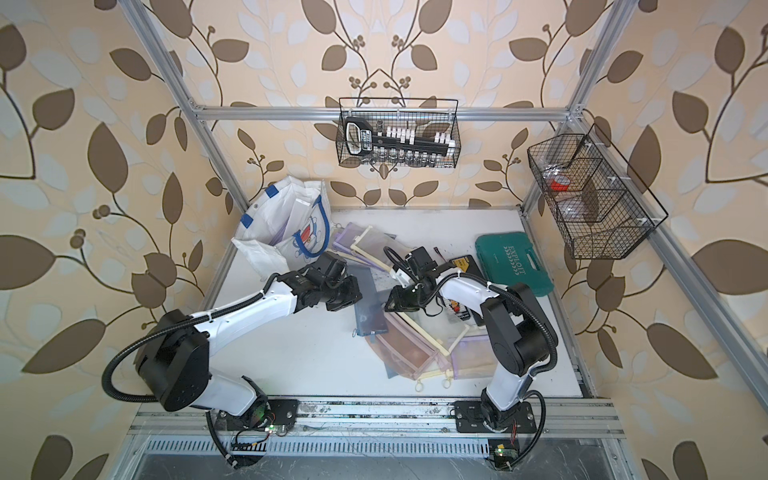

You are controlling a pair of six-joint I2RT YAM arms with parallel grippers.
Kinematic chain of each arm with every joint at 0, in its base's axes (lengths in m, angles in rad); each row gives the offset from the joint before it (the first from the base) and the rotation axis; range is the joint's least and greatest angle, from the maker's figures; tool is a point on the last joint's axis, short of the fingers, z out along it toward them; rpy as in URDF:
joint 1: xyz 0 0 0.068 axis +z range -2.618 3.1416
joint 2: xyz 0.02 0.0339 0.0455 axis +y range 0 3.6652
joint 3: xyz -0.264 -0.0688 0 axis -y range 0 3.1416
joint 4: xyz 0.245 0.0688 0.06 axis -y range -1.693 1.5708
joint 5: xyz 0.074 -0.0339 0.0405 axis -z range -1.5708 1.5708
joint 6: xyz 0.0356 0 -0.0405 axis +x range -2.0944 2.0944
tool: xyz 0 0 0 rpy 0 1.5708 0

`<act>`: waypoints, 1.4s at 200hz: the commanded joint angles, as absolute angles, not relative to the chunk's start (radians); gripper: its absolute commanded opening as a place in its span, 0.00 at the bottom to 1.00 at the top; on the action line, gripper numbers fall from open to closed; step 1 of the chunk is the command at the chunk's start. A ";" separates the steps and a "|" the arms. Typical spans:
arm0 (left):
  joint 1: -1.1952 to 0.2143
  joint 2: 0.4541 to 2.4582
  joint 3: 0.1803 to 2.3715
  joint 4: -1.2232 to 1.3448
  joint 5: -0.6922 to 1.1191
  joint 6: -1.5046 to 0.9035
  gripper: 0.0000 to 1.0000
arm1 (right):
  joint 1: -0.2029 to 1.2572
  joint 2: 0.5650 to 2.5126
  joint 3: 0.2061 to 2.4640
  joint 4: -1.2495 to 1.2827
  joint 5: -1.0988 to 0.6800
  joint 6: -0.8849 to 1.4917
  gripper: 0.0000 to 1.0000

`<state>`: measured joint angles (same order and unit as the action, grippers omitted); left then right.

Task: Put the pencil pouch into the canvas bag
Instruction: Pick up the pencil pouch, then place the pencil pouch in the canvas bag.

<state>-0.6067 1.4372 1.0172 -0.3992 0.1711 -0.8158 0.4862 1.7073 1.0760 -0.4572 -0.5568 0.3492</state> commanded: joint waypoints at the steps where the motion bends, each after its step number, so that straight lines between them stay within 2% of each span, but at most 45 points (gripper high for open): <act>1: -0.588 1.338 1.126 -0.534 0.118 -0.665 0.00 | 0.490 1.636 1.146 -0.493 -0.552 0.336 0.53; 45: -0.552 1.271 1.374 -0.742 0.005 -0.422 0.00 | 0.489 1.571 1.266 -0.600 -0.480 0.319 0.82; 94: -0.422 1.374 1.760 -0.825 -0.138 -0.098 0.00 | 0.489 1.526 1.363 -0.654 -0.433 0.317 0.99; 129: -0.353 1.527 2.009 -0.826 -0.299 0.168 0.00 | 0.489 1.504 1.408 -0.692 -0.411 0.296 1.00; 156: -0.270 1.606 2.096 -0.758 -0.349 0.323 0.00 | 0.489 1.493 1.408 -0.692 -0.423 0.297 0.99; 225: -0.136 1.755 2.006 -0.630 -0.317 0.503 0.00 | 0.478 1.499 1.418 -0.687 -0.431 0.302 0.99; 280: -0.092 1.766 1.832 -0.628 -0.250 0.454 0.00 | 0.454 1.522 1.448 -0.691 -0.438 0.313 0.99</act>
